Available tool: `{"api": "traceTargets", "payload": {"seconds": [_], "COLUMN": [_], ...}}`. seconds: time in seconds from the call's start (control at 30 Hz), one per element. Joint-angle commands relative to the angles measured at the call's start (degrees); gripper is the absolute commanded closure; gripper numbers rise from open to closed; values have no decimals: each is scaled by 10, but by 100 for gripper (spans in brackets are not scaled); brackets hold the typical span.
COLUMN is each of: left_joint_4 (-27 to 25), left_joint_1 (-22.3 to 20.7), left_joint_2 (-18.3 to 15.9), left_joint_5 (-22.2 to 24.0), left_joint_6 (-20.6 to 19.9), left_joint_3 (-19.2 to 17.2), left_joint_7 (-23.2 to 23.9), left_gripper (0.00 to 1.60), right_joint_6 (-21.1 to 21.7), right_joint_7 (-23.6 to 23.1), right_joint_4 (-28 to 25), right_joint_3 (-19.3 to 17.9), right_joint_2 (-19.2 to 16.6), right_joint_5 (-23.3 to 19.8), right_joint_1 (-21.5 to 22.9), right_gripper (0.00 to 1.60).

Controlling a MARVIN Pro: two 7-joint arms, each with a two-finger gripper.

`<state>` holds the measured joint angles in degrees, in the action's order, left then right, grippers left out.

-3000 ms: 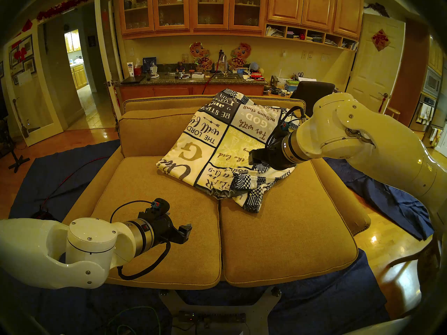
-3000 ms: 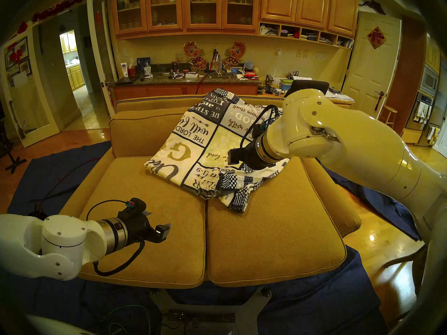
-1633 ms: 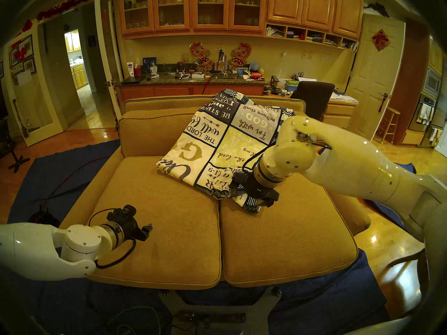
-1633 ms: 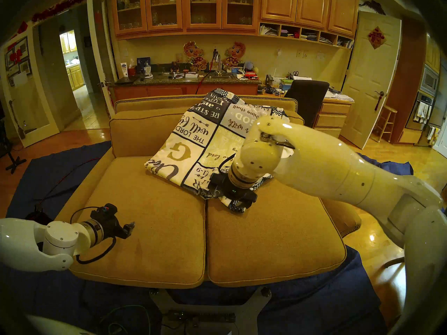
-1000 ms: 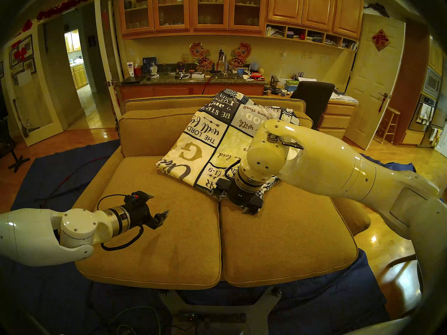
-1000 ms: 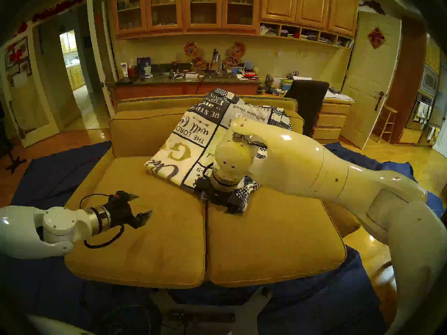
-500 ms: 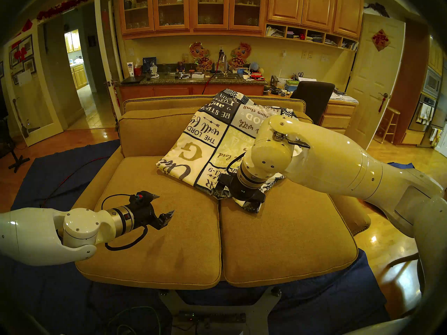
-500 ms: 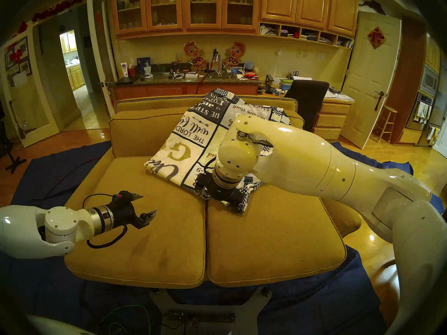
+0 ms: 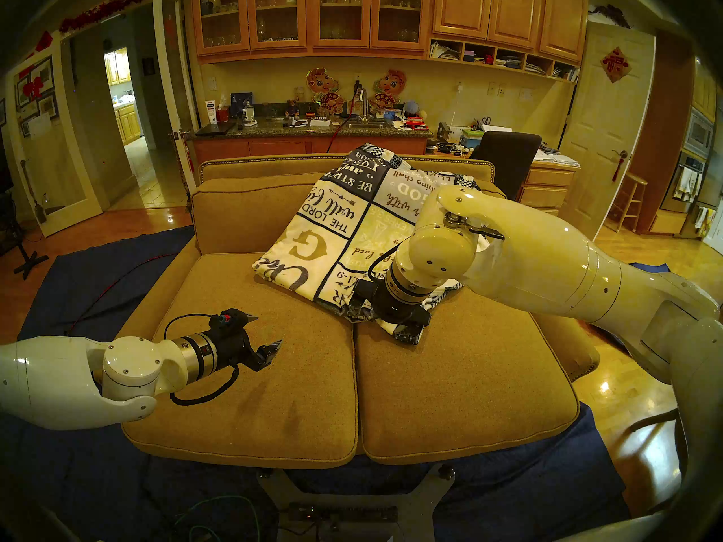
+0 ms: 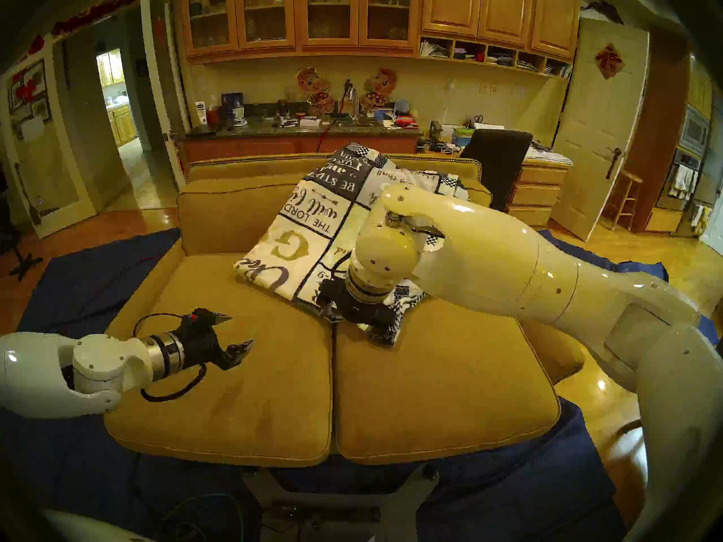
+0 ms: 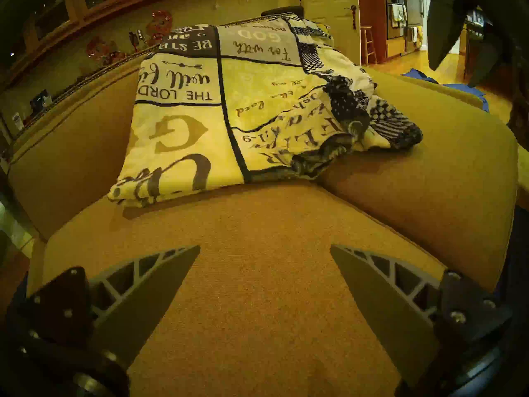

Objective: Fold the blanket in half twice

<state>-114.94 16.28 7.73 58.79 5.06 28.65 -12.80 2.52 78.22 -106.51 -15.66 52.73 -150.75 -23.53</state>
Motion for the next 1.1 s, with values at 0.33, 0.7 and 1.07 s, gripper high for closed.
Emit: {"api": "traceTargets", "payload": {"seconds": [0.33,0.7,1.07], "left_joint_4": [-50,72,192], "left_joint_1": [22,22,1], "left_joint_2": [-15,4,35], "left_joint_5": [-9,1,32], "left_joint_6": [121,134,99], "left_joint_3": [61,61,39], "left_joint_7": [-87,-22,48], "left_gripper": [0,0,0], "right_joint_6": [-1,2,-1], "right_joint_7": [-14,-23,-25], "right_joint_4": [-45,-43,-46], "right_joint_3": [-18,-17,-16], "right_joint_2": [-50,-65,-72], "right_joint_5": [-34,-39,-44], "right_joint_1": [-11,-17,-16], "right_gripper": [0,0,0]}}
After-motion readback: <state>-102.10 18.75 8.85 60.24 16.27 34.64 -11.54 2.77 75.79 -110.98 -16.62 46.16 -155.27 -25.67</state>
